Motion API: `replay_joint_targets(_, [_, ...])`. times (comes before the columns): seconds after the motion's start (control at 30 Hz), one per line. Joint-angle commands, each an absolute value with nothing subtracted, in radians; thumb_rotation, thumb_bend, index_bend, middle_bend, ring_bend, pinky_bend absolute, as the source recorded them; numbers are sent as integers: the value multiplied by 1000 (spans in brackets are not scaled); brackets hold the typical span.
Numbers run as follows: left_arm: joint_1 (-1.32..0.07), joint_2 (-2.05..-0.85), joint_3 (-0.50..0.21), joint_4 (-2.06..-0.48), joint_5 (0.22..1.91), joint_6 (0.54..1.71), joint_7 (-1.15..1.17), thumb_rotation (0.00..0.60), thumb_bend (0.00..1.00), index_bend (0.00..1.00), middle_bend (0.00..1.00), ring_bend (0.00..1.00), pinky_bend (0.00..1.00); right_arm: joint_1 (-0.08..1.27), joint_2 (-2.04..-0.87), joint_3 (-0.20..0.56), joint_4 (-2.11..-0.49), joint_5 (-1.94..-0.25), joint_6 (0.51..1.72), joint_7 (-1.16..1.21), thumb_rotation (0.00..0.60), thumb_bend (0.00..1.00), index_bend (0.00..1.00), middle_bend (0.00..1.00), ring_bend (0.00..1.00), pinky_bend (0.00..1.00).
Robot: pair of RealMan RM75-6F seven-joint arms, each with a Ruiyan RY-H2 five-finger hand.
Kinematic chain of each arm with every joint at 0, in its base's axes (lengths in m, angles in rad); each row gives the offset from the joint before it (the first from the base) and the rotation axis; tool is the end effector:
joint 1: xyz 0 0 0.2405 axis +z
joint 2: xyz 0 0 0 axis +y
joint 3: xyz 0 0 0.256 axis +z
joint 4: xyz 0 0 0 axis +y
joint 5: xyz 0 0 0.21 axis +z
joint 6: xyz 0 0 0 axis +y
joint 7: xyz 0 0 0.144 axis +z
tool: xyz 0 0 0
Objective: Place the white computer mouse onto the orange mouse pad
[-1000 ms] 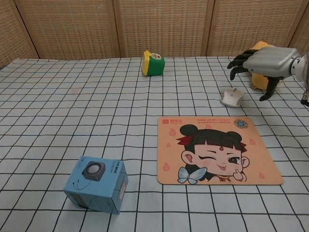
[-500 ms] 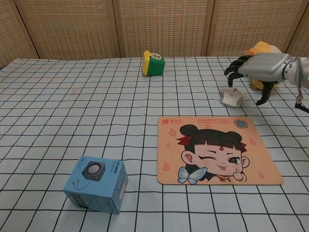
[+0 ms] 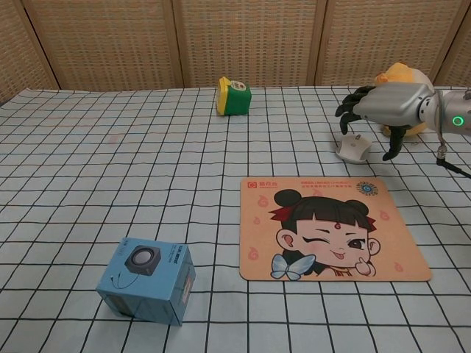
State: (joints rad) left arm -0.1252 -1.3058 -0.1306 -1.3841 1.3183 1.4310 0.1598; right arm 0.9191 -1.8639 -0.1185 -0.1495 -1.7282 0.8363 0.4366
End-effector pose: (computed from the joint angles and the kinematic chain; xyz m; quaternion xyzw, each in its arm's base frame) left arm -0.3507 0.2109 0.1353 -0.5640 -0.3606 -0.3161 0.6723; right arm -0.2327 -0.4657 0.0086 0.8465 -0.1426 0.2178 0.4644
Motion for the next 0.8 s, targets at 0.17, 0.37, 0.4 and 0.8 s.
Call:
replay_joint_targets(0.17, [-127, -1307, -133, -1378, 1311, 1426, 157, 600, 0, 0, 0, 0, 0, 932, -1878, -120, -136, -1720, 810, 421, 600, 210, 337, 185, 61, 106])
replay_joint_targets(0.37, [-129, -1310, -132, -1373, 1305, 1419, 158, 600, 0, 0, 0, 0, 0, 943, -1892, -119, -130, -1711, 786, 416, 600, 210, 358, 190, 62, 106])
replay_joint_targets(0.4, [-130, -1310, -132, -1372, 1303, 1418, 158, 600, 0, 0, 0, 0, 0, 943, -1894, -119, -128, -1711, 784, 414, 600, 210, 361, 191, 63, 106])
replay_joint_targets(0.8, [-135, -1316, -131, -1361, 1294, 1402, 159, 600, 0, 0, 0, 0, 0, 958, -1921, -111, -114, -1694, 762, 392, 600, 211, 376, 211, 83, 107])
